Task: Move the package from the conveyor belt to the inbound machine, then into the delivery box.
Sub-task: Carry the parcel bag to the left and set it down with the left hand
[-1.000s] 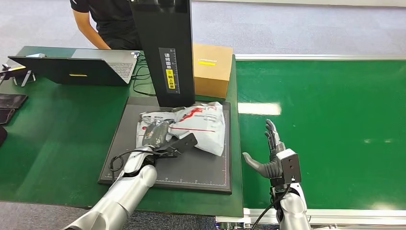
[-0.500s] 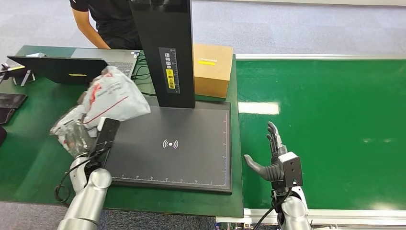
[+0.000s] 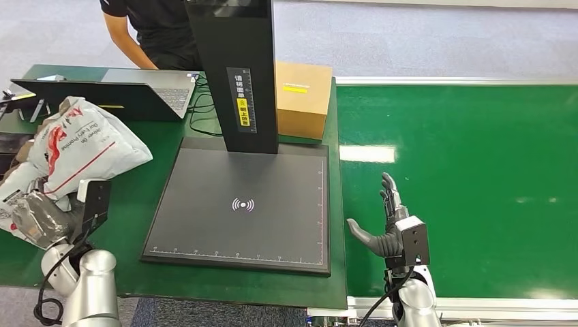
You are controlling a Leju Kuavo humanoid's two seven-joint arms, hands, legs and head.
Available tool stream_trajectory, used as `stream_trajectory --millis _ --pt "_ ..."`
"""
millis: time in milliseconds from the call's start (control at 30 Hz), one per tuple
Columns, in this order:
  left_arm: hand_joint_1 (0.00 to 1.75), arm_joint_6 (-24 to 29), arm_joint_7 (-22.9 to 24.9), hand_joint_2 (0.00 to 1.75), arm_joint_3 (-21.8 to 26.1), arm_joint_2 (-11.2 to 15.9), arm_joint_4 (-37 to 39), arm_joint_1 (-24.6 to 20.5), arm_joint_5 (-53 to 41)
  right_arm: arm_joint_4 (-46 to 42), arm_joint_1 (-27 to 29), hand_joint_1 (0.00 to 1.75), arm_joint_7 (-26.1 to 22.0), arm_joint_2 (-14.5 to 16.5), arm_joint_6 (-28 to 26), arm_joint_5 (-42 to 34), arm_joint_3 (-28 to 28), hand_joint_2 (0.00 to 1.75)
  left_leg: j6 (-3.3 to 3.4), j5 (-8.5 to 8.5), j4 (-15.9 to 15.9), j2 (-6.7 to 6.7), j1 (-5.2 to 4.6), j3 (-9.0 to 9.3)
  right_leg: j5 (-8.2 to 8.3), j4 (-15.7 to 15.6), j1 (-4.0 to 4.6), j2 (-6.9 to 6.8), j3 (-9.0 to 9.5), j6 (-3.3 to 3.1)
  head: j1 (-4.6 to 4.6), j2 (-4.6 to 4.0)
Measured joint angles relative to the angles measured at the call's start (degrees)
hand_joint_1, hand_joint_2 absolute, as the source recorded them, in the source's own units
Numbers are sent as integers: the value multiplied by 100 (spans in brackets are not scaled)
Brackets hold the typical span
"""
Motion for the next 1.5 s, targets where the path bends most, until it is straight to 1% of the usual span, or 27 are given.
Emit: stream_trajectory --millis 33,200,333,467,567,733,800,867,933,1033,1100,1167,1233,1267,1333,1500 --pt "0 0 20 175 42 -15 2 -7 -23 0 -1 0 0 0 0 -3 4 175 0 0 0 0 0 0 0 0 0 0 0 0 0 0" --pt "0 0 224 175 156 -54 42 -55 -169 2 -5 0 0 0 0 -6 22 175 0 0 0 0 0 0 0 0 0 0 0 0 -1 0" --pt "0 0 498 175 168 -59 75 -69 -441 8 -5 0 -1 0 0 -6 34 175 0 0 0 0 0 0 0 0 0 0 0 0 -1 0" --pt "0 0 500 175 160 -85 28 -60 -487 24 -6 0 -1 -1 -2 -6 37 175 0 0 0 0 0 0 0 0 0 0 0 0 0 0" --pt "0 0 283 175 173 -133 -73 -56 -388 30 -7 0 -1 -2 -2 -6 37 175 0 0 0 0 0 -1 0 0 0 0 0 0 -1 0" --pt "0 -1 -556 175 248 -305 -301 -57 358 33 -7 0 0 -5 -3 -6 37 175 0 0 0 0 -1 -1 0 -1 -1 0 0 0 0 0" --pt "0 -22 -767 175 213 -358 -333 -44 909 33 -7 0 -1 -10 -4 -6 37 175 0 0 0 0 -1 0 0 -1 -1 0 0 0 0 0" --pt "0 -154 -817 175 -22 -358 -337 23 1935 33 -7 0 -19 -17 -7 -10 37 175 0 0 0 0 -1 1 0 -1 0 0 0 0 0 0" --pt "0 -648 -852 175 -460 -313 -347 141 3151 33 -8 0 -89 -32 -4 -39 37 175 0 0 0 -5 -1 0 0 -1 0 -5 1 0 -1 0" --pt "0 -1980 -964 175 -1150 -227 -391 318 4517 33 -28 0 -262 -63 48 -102 37 175 1 0 0 -11 -1 -3 0 -1 -1 -12 2 1 0 0" --pt "0 -2923 -1025 175 -1580 -178 -429 420 5174 33 -56 0 -382 -84 139 -142 43 175 1 0 1 -9 -1 -4 1 -1 -1 -9 2 1 1 0" --pt "0 -3744 -1051 175 -1969 -135 -455 518 5670 33 -88 0 -514 -103 238 -175 67 175 2 -1 1 -8 -2 -3 2 -2 -2 -7 1 2 1 0" --pt "0 -4348 -1050 175 -2304 -104 -461 603 5989 36 -121 0 -664 -115 297 -220 111 175 3 -1 2 -8 -3 -4 2 -2 -3 -8 1 2 0 0" --pt "0 -4555 -1048 175 -2448 -95 -457 634 6077 38 -136 0 -735 -116 316 -252 137 175 3 -2 2 -8 -3 -4 1 -3 -3 -8 1 2 1 0" --pt "0 -4801 -1045 175 -2709 -81 -431 670 6136 37 -153 0 -866 -120 360 -343 191 175 3 -2 2 -8 -3 -4 1 -3 -2 -9 0 2 0 0" --pt "0 -5001 -1045 175 -3252 -61 -266 671 6058 -48 -152 0 -1109 -133 532 -522 374 175 3 -2 2 -8 -3 -3 1 -3 -2 -9 0 2 -1 0"
